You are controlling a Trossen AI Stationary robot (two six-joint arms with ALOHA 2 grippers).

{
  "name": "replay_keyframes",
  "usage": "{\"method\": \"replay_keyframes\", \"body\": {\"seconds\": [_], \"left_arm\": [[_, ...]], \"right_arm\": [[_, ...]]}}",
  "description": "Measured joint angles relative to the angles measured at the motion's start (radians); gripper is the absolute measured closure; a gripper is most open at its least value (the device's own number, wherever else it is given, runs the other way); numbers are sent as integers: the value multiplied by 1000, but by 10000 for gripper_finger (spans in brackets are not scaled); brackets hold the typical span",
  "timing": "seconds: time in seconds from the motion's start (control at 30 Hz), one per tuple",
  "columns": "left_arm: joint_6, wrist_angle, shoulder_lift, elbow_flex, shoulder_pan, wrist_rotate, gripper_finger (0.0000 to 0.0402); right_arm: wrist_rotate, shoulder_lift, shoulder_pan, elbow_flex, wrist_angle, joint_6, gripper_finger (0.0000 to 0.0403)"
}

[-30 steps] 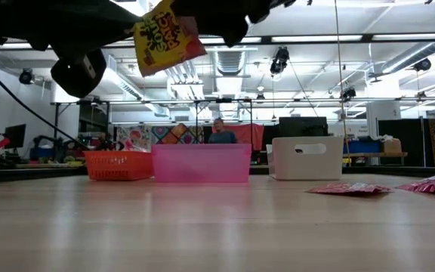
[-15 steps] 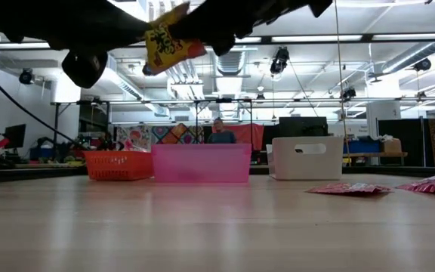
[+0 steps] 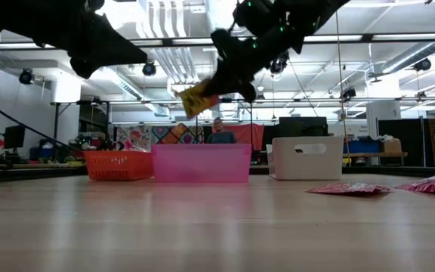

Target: Organize candy in baskets

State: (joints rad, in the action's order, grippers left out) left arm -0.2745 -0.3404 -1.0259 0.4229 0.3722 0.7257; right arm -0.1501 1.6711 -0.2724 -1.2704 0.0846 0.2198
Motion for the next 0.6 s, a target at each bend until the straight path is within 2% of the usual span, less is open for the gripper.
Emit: {"method": "replay_keyframes", "body": {"seconds": [0.13, 0.27, 0.33, 0.5, 0.6], "left_arm": [[51, 48, 67, 0, -37, 0, 401], [115, 61, 114, 0, -49, 1, 401], [144, 61, 126, 0, -50, 17, 401], [197, 57, 130, 8, -50, 119, 401], [235, 60, 130, 17, -50, 159, 401]], "right_arm": [[2, 0, -60, 41, 20, 85, 395], [12, 1, -69, 81, 15, 140, 395], [60, 1, -62, 102, 9, 174, 395], [257, 1, -21, 157, -47, 278, 394], [262, 1, 0, 180, -97, 299, 389]]}}
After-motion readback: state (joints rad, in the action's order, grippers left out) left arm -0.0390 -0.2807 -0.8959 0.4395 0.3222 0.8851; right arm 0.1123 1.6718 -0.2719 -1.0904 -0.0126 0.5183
